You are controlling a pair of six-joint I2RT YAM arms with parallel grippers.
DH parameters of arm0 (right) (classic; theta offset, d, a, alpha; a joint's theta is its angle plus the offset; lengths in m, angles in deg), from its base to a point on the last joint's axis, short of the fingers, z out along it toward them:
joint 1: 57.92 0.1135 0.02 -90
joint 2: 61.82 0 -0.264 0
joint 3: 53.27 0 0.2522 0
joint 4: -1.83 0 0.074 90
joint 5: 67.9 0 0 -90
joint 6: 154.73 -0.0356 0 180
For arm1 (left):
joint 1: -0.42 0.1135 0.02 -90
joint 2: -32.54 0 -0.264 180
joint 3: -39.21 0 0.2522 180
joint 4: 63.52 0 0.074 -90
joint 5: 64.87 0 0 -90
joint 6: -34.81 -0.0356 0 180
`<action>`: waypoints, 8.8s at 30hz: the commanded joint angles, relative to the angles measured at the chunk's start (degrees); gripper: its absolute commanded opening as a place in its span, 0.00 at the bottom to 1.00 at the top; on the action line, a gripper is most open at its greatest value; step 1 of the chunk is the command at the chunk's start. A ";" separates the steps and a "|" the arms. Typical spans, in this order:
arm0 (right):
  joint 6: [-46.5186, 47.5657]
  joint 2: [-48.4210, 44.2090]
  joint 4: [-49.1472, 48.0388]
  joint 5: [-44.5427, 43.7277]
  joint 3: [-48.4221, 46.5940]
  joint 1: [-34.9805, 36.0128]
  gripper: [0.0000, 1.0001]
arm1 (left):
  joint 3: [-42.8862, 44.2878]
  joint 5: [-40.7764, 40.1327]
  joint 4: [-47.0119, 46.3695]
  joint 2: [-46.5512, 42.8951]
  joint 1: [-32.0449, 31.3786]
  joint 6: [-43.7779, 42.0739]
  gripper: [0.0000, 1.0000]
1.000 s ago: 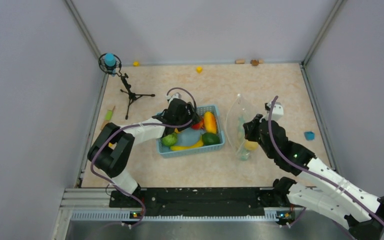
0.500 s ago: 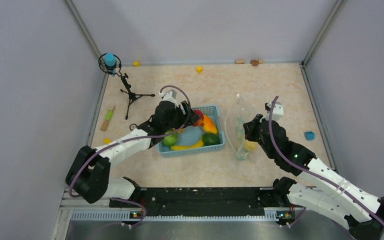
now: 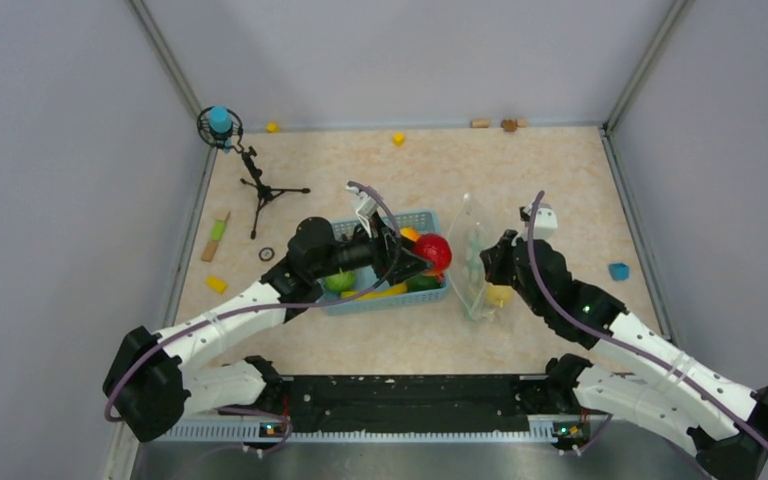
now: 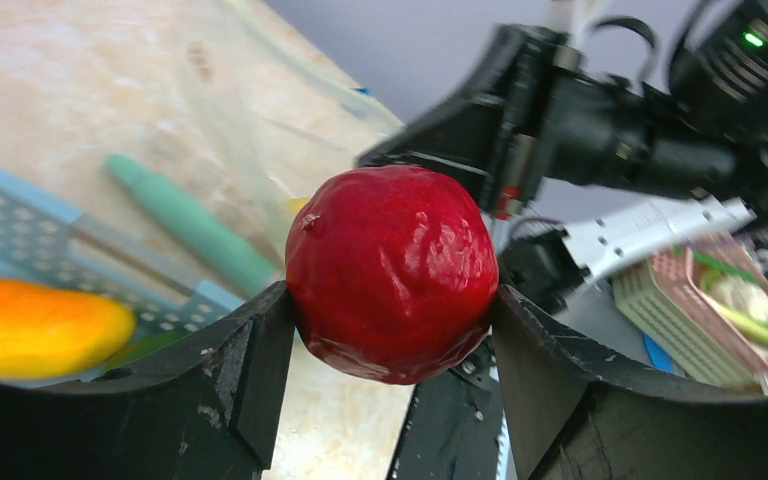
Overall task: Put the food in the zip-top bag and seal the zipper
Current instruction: Place the fake fruit in the zipper food storage bag, then pick up the fake fruit from the bin, then place the fake fruit in the zipper food storage bag, then pick up the fake fruit from the bin.
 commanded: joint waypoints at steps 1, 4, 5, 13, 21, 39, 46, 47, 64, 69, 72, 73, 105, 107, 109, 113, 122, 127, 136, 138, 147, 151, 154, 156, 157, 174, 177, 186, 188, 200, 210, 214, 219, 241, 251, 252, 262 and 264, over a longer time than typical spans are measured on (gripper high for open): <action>1.26 0.33 -1.74 3.02 -1.54 -0.09 0.00 | 2.51 7.82 -7.08 0.47 -2.19 -3.73 0.34; 1.34 0.35 -2.10 3.73 -1.30 -0.14 0.00 | 4.72 3.90 -4.98 3.13 -4.20 -4.83 0.36; 1.34 0.33 -2.02 4.03 -1.22 -0.14 0.00 | 5.37 3.36 -4.57 4.25 -4.67 -4.94 0.36; 1.70 0.23 -2.37 6.19 -1.63 -0.06 0.00 | 7.70 -0.45 -4.45 10.41 -6.69 -3.64 0.37; 1.79 -1.00 -3.06 7.18 -0.99 -0.09 0.00 | 8.12 -9.39 0.19 10.46 -8.69 -6.35 0.75; 1.62 -1.35 -3.05 7.15 -0.86 -0.08 0.00 | 5.05 -12.51 4.81 2.24 -9.20 -8.63 0.97; 1.64 -1.42 -1.50 2.61 -1.31 -0.10 0.00 | -0.16 -37.75 8.45 -3.95 -8.84 -6.65 0.97; 1.60 -1.33 -0.79 0.93 -1.63 -0.15 0.00 | -0.30 -41.03 9.93 -4.00 -8.34 -6.11 0.97; 3.33 2.89 6.88 -16.18 -6.20 -0.06 0.00 | -0.37 -26.06 11.01 9.40 5.44 -1.65 0.97; 4.21 -2.26 0.15 -14.45 -0.10 -0.12 0.00 | 1.94 -29.89 16.79 10.96 5.48 -3.44 0.97; 3.70 -5.14 0.67 -15.34 1.68 -0.10 0.00 | 3.37 -37.80 23.39 9.93 5.56 -4.38 0.97; 3.41 -5.83 0.69 -15.11 2.02 -0.11 0.00 | 3.51 -40.26 24.24 9.43 5.57 -4.87 0.97; 4.00 -5.01 0.46 -14.71 2.75 -0.07 0.00 | 7.62 -36.53 30.79 21.79 11.45 -6.56 0.81; 4.07 -4.87 0.38 -14.49 2.67 -0.11 0.00 | 7.33 -35.83 30.35 21.89 11.37 -6.41 0.76; 4.07 -4.88 0.35 -14.48 2.72 -0.07 0.00 | 7.30 -35.23 29.89 21.71 11.38 -6.30 0.67; 4.08 -4.72 0.29 -14.09 2.65 -0.08 0.00 | 7.46 -32.02 28.71 20.85 11.30 -6.36 0.49; 4.25 -5.19 0.29 -12.65 2.48 -0.16 0.00 | 6.19 -29.15 26.75 9.72 9.21 -7.91 0.35; 4.34 -5.40 0.07 -11.97 2.56 -0.07 0.00 | 3.75 -21.95 20.54 1.83 8.73 -9.47 0.34; 4.90 -5.81 -0.68 -10.53 2.74 -0.13 0.00 | 9.64 0.29 8.79 3.44 1.44 -14.24 0.26; 4.87 -5.79 -0.74 -10.31 2.74 -0.12 0.00 | 12.32 0.19 8.56 6.11 -0.86 -15.09 0.26; 4.94 -5.74 -1.47 -9.02 3.09 -0.12 0.00 | 21.77 0.48 8.15 18.52 -7.86 -17.17 0.25; 4.99 -5.98 -1.45 -8.51 3.03 -0.13 0.00 | 25.51 0.38 8.62 23.66 -9.11 -16.26 0.23; 5.01 -6.90 -1.37 -8.64 3.09 -0.15 0.00 | 26.63 0.01 9.27 26.12 -9.43 -15.83 0.23; 4.97 -7.70 -1.34 -9.27 3.25 -0.07 0.00 | 26.65 -1.98 10.17 26.47 -9.54 -16.17 0.23; 4.91 -7.96 -1.32 -9.29 3.35 -0.10 0.00 | 26.52 -3.08 10.76 26.50 -9.61 -16.34 0.23; 4.83 -8.27 -2.09 -10.37 4.06 -0.13 0.00 | 25.46 -5.19 14.39 25.71 -11.56 -17.08 0.97; 4.82 -8.16 -2.09 -11.02 4.21 -0.06 0.00 | 24.96 -4.84 14.37 25.13 -11.57 -16.99 0.97; 4.85 -7.95 -2.09 -11.39 4.32 -0.09 0.00 | 19.48 -4.48 13.43 19.77 -11.58 -18.13 0.97; 4.89 -8.02 -1.95 -11.20 4.24 -0.16 0.00 | 16.89 -6.63 12.37 17.40 -11.48 -18.00 0.97; 5.14 -8.21 -1.69 -12.21 4.32 -0.19 0.00 | 8.57 -36.23 15.79 7.13 -8.99 -6.39 0.97; 5.01 -7.47 -1.84 -11.91 4.28 -0.18 0.00 | 4.28 -36.27 15.23 12.74 0.62 18.36 0.97; 5.07 -7.46 -1.85 -12.30 4.25 -0.20 0.00 | 3.25 -36.78 10.74 16.69 1.64 21.59 0.97; 5.15 -7.49 -1.82 -12.17 4.32 -0.14 0.00 | 5.07 -36.51 9.22 22.83 3.19 24.75 0.95; 5.34 -6.94 -1.86 -13.17 4.48 -0.11 0.00 | 9.53 -34.84 0.82 38.13 4.40 28.33 0.75; 5.27 -6.68 -1.80 -13.45 4.45 -0.11 0.00 | 11.38 -38.30 3.17 37.57 4.10 26.29 0.46; 5.23 -6.69 -1.82 -13.45 4.43 -0.12 0.00 | 11.30 -38.30 3.21 37.19 4.16 26.11 0.46; 5.39 -7.09 -1.80 -13.04 4.46 -0.09 0.00 | 5.67 -40.98 1.99 26.74 2.67 23.15 0.40; 5.69 -7.45 -1.83 -13.01 4.50 -0.10 0.00 | 4.29 -42.07 2.01 22.94 2.06 21.55 0.40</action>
